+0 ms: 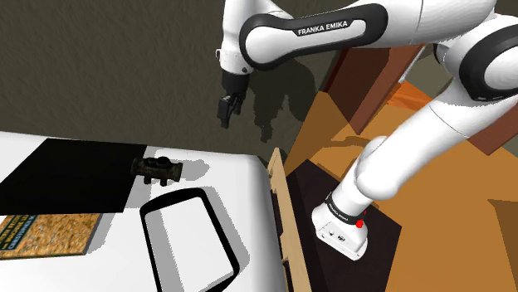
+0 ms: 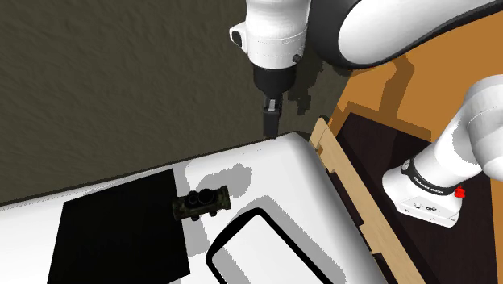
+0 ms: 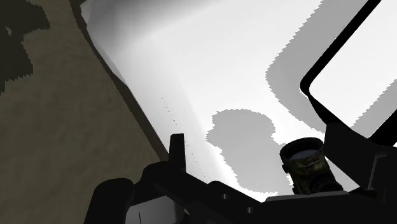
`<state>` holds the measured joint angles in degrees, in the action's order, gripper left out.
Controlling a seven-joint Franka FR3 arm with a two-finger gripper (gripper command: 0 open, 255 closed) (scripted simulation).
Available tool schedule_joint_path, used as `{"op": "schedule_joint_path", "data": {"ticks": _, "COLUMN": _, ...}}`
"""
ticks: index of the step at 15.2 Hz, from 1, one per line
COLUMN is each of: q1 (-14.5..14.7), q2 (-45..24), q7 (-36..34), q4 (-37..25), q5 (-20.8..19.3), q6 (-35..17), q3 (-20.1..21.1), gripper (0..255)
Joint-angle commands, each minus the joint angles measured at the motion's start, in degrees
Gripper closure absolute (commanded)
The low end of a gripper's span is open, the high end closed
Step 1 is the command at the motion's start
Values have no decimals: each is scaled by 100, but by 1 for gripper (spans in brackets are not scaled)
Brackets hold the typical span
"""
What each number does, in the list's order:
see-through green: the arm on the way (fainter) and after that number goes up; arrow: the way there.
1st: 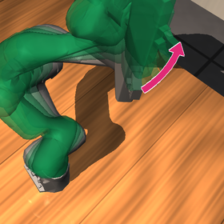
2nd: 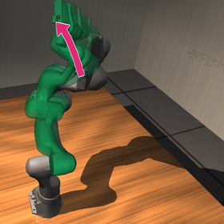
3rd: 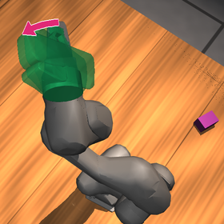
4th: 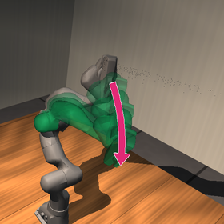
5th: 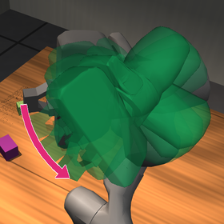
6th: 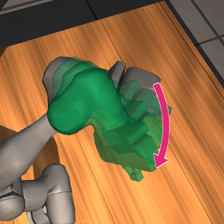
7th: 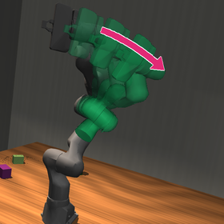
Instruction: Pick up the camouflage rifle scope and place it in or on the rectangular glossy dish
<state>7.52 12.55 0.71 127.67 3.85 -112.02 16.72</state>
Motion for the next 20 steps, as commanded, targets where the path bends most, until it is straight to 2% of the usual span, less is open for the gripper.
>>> {"op": "schedule_joint_path", "data": {"ticks": 1, "q1": 63, "q2": -404, "q7": -111, "q4": -183, "q5": -94, "q6": -195, "q3": 140, "gripper": 0}}
{"op": "schedule_joint_path", "data": {"ticks": 9, "q1": 422, "q2": -2068, "q7": -624, "q4": -1226, "q5": -725, "q6": -624, "q3": 529, "gripper": 0}}
{"op": "schedule_joint_path", "data": {"ticks": 17, "q1": 1049, "q2": -3748, "q7": -1031, "q4": -2630, "q5": -1452, "q6": -652, "q3": 606, "gripper": 0}}
{"op": "schedule_joint_path", "data": {"ticks": 20, "q1": 1064, "q2": -3840, "q7": -1061, "q4": -2520, "q5": -1499, "q6": -848, "q3": 574, "gripper": 0}}
